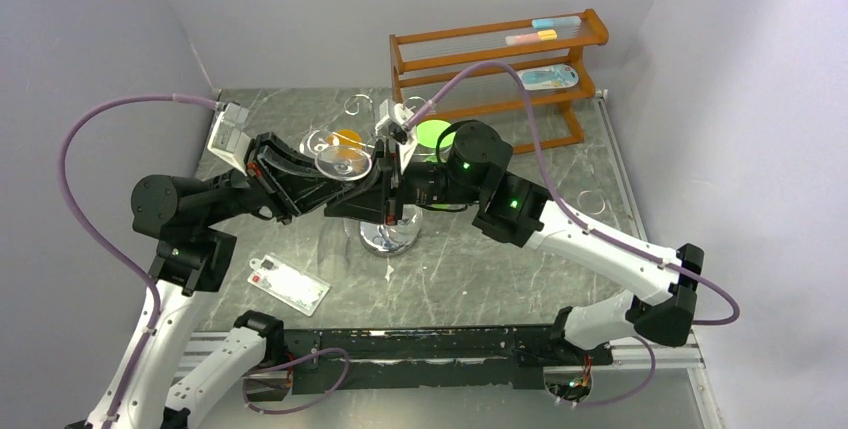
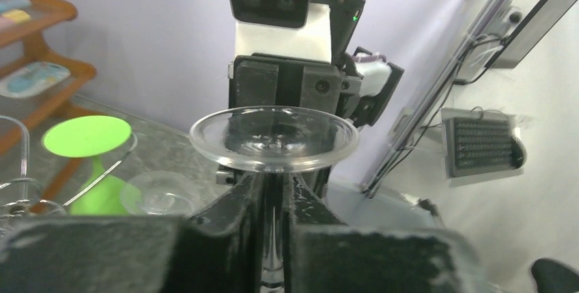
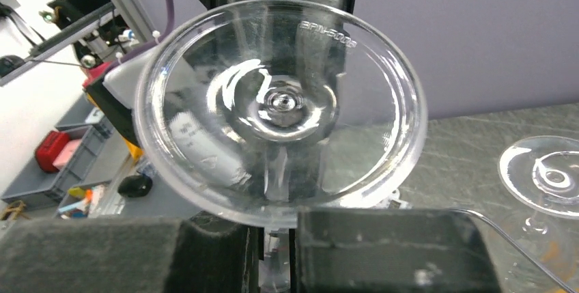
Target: Place the wine glass upside down on the wine glass rack
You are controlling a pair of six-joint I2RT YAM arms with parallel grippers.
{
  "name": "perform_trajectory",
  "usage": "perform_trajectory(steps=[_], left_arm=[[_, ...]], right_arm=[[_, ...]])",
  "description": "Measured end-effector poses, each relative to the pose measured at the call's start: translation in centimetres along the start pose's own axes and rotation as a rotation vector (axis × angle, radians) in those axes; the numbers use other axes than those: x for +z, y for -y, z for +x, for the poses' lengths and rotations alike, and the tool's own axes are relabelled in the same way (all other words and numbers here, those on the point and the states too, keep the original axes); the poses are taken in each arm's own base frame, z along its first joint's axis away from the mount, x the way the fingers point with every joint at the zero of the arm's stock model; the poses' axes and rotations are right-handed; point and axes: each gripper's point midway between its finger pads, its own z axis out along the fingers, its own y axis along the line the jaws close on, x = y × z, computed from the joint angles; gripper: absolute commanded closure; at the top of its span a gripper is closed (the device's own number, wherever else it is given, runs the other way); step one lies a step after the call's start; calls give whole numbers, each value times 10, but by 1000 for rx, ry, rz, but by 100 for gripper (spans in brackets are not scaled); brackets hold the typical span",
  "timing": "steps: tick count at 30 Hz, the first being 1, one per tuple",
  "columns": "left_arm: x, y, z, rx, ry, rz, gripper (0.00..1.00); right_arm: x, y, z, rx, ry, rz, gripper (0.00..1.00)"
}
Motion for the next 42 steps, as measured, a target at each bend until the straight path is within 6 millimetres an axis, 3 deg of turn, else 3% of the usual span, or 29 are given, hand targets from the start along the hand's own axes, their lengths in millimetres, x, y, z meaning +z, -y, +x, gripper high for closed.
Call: perform_trajectory(steps=[1,3,6,8,11,18,20,22,28,36,42], left_arm=[[0,1,0,12,2,1,95],[-1,1,0,24,-1,3,95],[-1,-2,1,36,2,-12,95],[-2,-6,3,37,-2,-31,95],[-3,-13,4,51,4,-68,95],[-6,-20,4,81,14,-114,95],[-7,-25,9,81,-3,-135,95],[-8,-24,9,95,-3,-135,95],[-14,-25,16,179,-3,-132,95],[-17,-26,19,301,1,-114,95],[-18,-30,28,325,-7,-99,95]], right_arm=[[0,1,0,0,-2,3,98],[0,1,1,7,-3,12,75],[-3,1,3,9,1,23,53],[-9,-1,4,5,10,30,42],[-25,-7,2,-9,37,51,36],[-66,-24,-33,-79,155,114,36],[-79,-19,-50,-80,211,189,35],[-81,-14,-52,-47,218,229,34],[-74,16,-67,216,264,413,34],[-59,36,-52,440,257,491,37],[-47,38,-44,573,258,478,50]])
